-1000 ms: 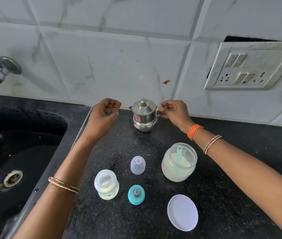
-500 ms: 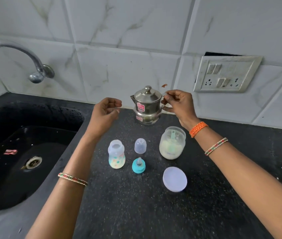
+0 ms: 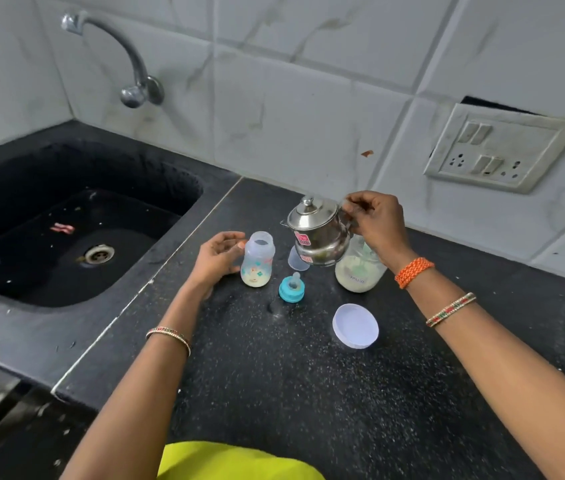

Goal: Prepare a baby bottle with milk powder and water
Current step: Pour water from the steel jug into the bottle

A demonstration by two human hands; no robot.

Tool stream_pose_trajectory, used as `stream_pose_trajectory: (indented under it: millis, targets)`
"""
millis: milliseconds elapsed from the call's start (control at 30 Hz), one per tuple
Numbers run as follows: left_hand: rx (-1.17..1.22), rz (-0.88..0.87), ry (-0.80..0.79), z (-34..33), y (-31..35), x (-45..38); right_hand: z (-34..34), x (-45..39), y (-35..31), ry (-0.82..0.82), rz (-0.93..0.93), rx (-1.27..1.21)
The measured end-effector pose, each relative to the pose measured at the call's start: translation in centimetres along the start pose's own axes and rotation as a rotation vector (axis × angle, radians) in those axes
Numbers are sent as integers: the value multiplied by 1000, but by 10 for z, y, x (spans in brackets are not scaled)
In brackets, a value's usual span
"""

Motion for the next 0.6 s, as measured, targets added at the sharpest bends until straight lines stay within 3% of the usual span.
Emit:
stream_pose_trajectory:
  millis: [167,600]
  targets:
    - [-89,-48,-57,-4,-11,2,-7,-2,-7,-54,96,78]
    - [-394,-321,40,-4,-23,11,-9,1,-17,-86,197,124]
Point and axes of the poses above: each hand's wrist, its own x-axis away from the middle knuckle, its own z-axis out of the back of the hand, y = z × x, the point moved 4 cm from there along -x, towards the middle knuckle, and after that the axes turned 14 degrees about y, right-handed, at the moved point
